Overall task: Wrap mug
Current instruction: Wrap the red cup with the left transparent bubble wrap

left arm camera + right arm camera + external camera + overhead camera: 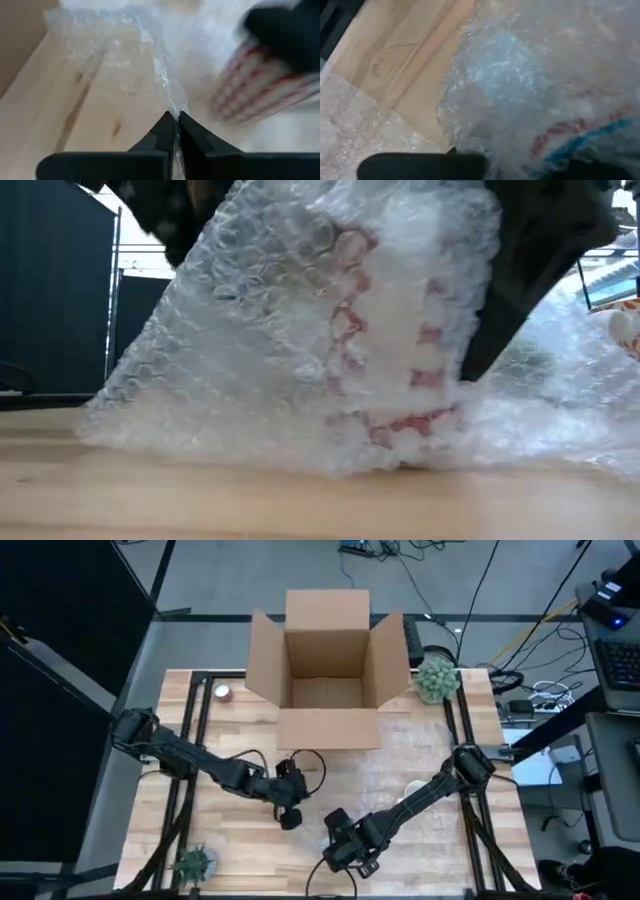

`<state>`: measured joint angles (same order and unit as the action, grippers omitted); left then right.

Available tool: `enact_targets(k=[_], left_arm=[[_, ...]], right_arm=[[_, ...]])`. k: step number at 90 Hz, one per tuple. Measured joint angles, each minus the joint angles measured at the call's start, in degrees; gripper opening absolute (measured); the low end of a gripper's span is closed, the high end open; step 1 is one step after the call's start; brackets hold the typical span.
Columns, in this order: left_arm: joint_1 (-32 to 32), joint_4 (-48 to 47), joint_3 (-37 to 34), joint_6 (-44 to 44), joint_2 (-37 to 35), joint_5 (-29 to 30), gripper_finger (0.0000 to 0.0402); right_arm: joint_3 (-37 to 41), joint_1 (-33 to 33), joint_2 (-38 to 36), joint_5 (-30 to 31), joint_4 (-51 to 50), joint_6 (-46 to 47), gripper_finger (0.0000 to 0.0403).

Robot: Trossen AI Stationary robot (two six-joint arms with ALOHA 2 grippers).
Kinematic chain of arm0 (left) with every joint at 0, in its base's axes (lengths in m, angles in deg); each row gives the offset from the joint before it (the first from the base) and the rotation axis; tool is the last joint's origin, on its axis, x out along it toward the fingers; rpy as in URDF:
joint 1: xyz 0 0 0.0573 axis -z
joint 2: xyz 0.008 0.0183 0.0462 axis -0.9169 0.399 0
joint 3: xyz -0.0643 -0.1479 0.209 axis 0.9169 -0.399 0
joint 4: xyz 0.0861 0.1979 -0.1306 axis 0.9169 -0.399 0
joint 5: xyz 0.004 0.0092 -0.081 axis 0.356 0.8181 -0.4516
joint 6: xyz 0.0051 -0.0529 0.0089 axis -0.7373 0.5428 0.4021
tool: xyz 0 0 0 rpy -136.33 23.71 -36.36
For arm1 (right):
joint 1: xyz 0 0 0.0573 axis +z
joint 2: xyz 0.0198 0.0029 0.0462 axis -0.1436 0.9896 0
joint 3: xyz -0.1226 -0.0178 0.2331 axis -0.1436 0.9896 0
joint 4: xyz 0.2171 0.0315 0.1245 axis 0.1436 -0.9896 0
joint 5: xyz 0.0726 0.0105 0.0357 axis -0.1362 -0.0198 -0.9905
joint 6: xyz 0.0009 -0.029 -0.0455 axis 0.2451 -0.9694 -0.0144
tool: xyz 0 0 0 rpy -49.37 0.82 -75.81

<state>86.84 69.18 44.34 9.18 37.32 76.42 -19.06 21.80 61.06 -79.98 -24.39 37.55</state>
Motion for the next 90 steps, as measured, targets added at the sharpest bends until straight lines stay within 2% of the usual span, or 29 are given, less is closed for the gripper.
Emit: enact_targets(k=[9, 21, 45, 67, 90], left_arm=[[1.3, 5.8, 0.0, -1.2, 1.5, -2.7, 0.0002], [2.1, 9.9, 0.0, -1.4, 3.5, -3.0, 0.0002], [2.6, 11.0, 0.0, -1.9, 5.9, -3.0, 0.0001], [2.7, 11.3, 0.0, -2.4, 5.9, -3.2, 0.0001], [2.7, 11.5, 0.0, -2.3, 5.0, -4.0, 0.0001]], right_arm=[[0.0, -0.8, 0.0, -0.5, 0.3, 0.0, 0.0013], [0.0, -1.8, 0.0, -0.5, 1.1, 0.3, 0.0014], [0.0, -2.4, 0.1, 0.8, 3.3, 0.1, 0.0041], [0.1, -3.0, -0.2, 0.8, 2.5, 3.2, 0.0098], [0.2, -3.0, -4.8, 0.8, 1.2, 5.7, 0.0161]])
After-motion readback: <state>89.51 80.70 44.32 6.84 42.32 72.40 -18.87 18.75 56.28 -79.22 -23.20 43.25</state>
